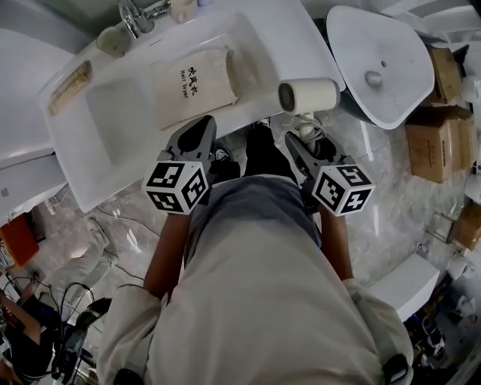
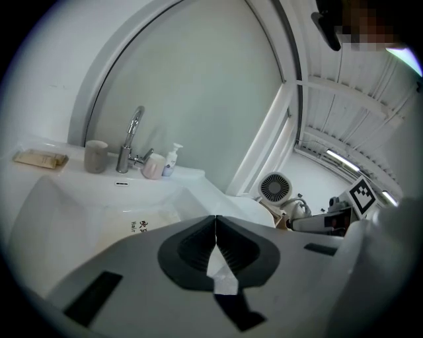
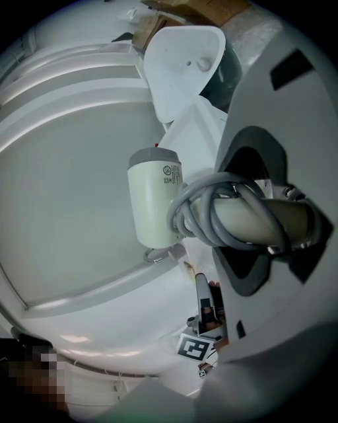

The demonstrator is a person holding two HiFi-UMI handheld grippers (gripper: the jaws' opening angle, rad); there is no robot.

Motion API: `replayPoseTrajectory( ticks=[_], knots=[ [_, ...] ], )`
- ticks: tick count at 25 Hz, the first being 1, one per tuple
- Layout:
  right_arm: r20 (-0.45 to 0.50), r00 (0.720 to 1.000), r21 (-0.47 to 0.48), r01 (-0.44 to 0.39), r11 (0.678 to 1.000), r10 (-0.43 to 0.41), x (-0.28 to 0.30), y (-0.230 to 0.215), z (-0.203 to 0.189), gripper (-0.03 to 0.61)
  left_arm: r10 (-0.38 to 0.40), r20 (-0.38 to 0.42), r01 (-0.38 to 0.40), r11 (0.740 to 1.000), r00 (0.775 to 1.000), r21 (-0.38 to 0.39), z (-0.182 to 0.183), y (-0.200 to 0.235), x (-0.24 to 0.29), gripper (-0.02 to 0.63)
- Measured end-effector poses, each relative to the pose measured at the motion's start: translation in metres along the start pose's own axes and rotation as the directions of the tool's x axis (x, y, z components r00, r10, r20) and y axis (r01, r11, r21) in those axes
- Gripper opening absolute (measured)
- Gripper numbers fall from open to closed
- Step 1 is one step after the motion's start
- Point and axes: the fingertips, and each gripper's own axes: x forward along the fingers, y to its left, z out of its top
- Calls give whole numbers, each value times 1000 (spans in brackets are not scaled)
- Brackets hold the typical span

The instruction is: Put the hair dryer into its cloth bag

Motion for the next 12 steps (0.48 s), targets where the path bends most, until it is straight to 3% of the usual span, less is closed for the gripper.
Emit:
replayPoseTrajectory(
  ticks=[12],
  knots=[
    [-53, 996, -70, -70, 995, 67, 35, -6, 22, 258, 65, 16, -64, 996, 998, -60, 4, 15, 13, 9]
  ],
)
